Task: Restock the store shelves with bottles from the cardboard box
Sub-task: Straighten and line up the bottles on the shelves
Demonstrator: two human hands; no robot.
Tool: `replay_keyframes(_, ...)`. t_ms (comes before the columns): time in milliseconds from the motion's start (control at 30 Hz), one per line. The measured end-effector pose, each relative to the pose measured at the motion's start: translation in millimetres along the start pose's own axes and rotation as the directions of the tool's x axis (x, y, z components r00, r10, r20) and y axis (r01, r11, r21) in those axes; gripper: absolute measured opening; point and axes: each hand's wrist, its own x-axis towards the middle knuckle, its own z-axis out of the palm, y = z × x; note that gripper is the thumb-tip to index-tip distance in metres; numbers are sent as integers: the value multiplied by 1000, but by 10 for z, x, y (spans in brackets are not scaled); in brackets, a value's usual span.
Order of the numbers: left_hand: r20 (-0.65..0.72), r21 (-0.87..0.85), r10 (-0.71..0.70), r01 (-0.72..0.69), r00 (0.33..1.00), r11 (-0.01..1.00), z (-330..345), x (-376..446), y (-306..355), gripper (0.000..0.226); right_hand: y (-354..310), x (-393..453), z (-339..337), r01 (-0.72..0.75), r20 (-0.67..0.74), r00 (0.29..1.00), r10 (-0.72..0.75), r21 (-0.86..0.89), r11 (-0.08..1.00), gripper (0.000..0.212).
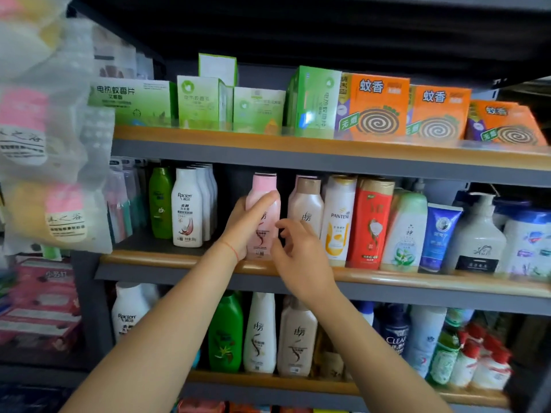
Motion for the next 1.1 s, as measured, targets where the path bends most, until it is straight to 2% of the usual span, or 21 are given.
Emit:
replay_keyframes(33,4,2,0,0,1000,1000,29,-7,6,43,25,-7,-23,-6,-11,1000,6,8,1000,31)
replay_keyframes(167,-9,32,-42,42,999,999,94,-23,12,66,116,-33,-61,-7,-25,1000,7,7,1000,28)
replay_keyframes(300,0,33,-41,41,999,999,129,-34,8,57,147,-46,-73,-25,-21,999,24,-2,1000,32)
replay_keyframes(400,14,34,-44,44,999,998,159,-35,18,63,173,-33,-59,-40,-18,999,40,4,999,28)
replay_keyframes(467,25,32,-50,49,998,998,159,-37,27,56,185,-25,-46,-29,-18,999,29,2,1000,27)
replay_keyframes(567,12,33,-91,90,996,995,150,-54,50,59,169,-15,-48,-16,-27,999,16,19,1000,28)
replay_keyframes(600,-8,42,-79,79,997,996,143,-73,66,56,155,-9,-46,-14,-30,999,14,32,999,28)
replay_keyframes(667,-113,73,35,-27,993,997,71,-121,66,39,116,2,-26,7,-31,1000,-5,66,998,26)
replay_keyframes(700,-214,108,129,-107,968,988,-9,-154,45,25,90,13,-4,27,-26,999,-24,84,996,23)
replay_keyframes(733,-322,162,233,-189,918,969,-121,-194,11,11,49,26,28,49,-22,999,-47,102,994,19)
replay_keyframes(767,-414,229,328,-252,849,940,-255,-237,-28,6,-4,45,69,73,-19,997,-71,124,990,16)
replay_keyframes(833,-512,383,452,-277,731,881,-548,-274,-117,12,-145,95,186,101,3,995,-103,193,976,14)
replay_keyframes(867,-528,443,478,-252,702,860,-684,-267,-141,15,-230,134,264,88,34,995,-99,239,967,13)
replay_keyframes(933,-530,513,449,-150,719,845,-917,-206,-141,28,-389,255,455,37,114,991,-74,297,954,15)
replay_keyframes(1033,-476,517,303,-16,826,856,-1174,-65,-124,49,-530,527,815,-100,229,973,32,294,950,35)
replay_keyframes(1100,-399,507,232,3,887,862,-1284,6,-113,47,-569,715,1021,-219,282,951,130,313,924,47)
